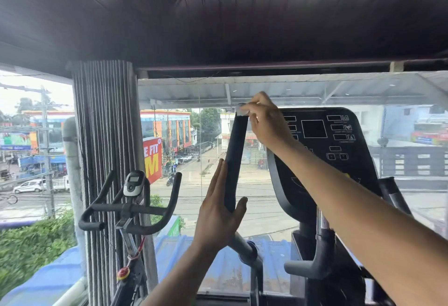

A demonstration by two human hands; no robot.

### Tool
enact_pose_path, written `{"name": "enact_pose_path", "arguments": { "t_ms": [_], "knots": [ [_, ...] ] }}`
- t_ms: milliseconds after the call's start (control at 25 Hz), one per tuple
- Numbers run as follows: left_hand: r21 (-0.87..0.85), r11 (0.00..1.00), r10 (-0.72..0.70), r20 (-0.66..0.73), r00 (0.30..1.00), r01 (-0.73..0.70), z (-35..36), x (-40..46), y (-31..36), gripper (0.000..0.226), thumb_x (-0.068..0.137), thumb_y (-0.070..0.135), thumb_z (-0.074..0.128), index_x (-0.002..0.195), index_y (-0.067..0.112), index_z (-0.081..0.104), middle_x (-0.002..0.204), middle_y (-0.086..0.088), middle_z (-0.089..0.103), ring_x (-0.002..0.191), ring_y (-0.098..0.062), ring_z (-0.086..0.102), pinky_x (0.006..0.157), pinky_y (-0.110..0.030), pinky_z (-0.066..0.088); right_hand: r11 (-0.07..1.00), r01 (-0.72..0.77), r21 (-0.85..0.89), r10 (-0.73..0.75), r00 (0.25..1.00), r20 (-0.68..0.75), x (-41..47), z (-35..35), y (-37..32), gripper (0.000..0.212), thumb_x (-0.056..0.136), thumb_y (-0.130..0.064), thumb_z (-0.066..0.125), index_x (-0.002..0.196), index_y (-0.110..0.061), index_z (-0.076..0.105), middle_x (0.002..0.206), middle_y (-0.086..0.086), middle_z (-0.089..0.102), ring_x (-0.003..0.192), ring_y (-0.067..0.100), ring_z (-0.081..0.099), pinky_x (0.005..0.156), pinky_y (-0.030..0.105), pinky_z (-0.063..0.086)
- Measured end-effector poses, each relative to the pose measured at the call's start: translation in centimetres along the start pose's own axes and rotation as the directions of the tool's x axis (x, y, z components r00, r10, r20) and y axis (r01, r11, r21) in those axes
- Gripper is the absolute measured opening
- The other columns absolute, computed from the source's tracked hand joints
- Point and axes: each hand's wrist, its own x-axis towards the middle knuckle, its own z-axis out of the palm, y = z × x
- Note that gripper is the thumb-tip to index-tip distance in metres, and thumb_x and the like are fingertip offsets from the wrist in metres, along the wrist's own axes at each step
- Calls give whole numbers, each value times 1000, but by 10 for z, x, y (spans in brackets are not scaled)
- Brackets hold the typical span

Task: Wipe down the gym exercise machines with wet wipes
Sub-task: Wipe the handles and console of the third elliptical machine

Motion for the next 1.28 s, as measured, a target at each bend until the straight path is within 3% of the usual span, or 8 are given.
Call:
{"name": "enact_pose_path", "arguments": {
  "t_ms": [160, 280, 360, 560, 800, 1000, 1120, 1280],
  "knots": [
    [8, 1000, 16, -15, 1000, -16, 0, -2, 5, 100, 96, 31, 71, 157, 60, -2, 165, 39, 10, 144, 16, 27, 100, -20, 41, 1000, -25, -11, 26, 997, 72, 3, 0, 3, 22, 92, -8, 71, 113, -8, 75, 102, 7, 65, 83, 14, 60, 73, 33, 60],
    [10, 1000, 24, -14, 1000, -24, 1, -4, 1, 98, 95, 35, 68, 157, 60, -3, 164, 42, 7, 133, 32, 18, 95, -4, 35, 987, -139, 77, 121, 972, 201, 8, -5, -1, 27, 101, -21, 63, 123, -9, 72, 112, 3, 53, 93, 10, 54, 82, 1, 41],
    [4, 1000, 22, -7, 1000, -22, 3, -3, -3, 97, 96, 32, 69, 160, 55, 1, 164, 42, 7, 136, 33, 16, 96, -1, 30, 978, -183, 105, 154, 960, 235, 8, -9, 2, 27, 101, -19, 62, 125, -11, 71, 116, 3, 50, 96, 9, 53, 77, -8, 33],
    [-8, 1000, 11, -19, 1000, -12, 2, -1, 0, 93, 97, 30, 68, 161, 50, 4, 167, 34, 11, 145, 5, 29, 100, -22, 41, 972, -183, 146, 172, 982, 81, 12, -4, 0, 18, 92, -7, 72, 110, -7, 76, 109, 11, 69, 81, 5, 60, 75, -1, 44],
    [-7, 999, 36, -39, 999, -36, 5, -2, -5, 85, 94, 42, 56, 163, 49, 7, 168, 34, 13, 133, 32, 21, 99, -15, 40, 991, 15, 136, -42, 980, 197, -2, -9, -1, 17, 93, -5, 70, 107, -12, 78, 98, -3, 64, 78, 9, 66, 73, 20, 57],
    [-115, 993, 20, -61, 998, -27, 8, -6, -10, 69, 101, 58, 43, 161, 52, 11, 169, 27, 21, 152, 8, 23, 111, -7, 27, 999, -39, 4, 38, 993, 110, 16, -11, -8, 16, 95, -4, 67, 106, -8, 77, 94, -1, 61, 74, 7, 59, 69, 35, 61],
    [-132, 991, 29, -76, 997, -39, 10, -9, -11, 70, 102, 59, 42, 164, 45, 14, 169, 28, 20, 154, 5, 23, 114, -13, 30, 998, -22, 58, 10, 979, 202, -11, -14, -23, 23, 97, -4, 61, 116, -7, 75, 101, -5, 56, 75, -2, 54, 73, 21, 55],
    [-88, 995, 39, -97, 995, -48, 11, -11, -10, 67, 103, 57, 41, 164, 47, 14, 169, 26, 22, 153, 5, 24, 110, -1, 25, 996, 70, 60, -88, 923, 374, -6, -35, -16, 30, 99, -11, 63, 128, -16, 70, 108, -5, 58, 84, 9, 61, 75, 17, 50]
  ]
}}
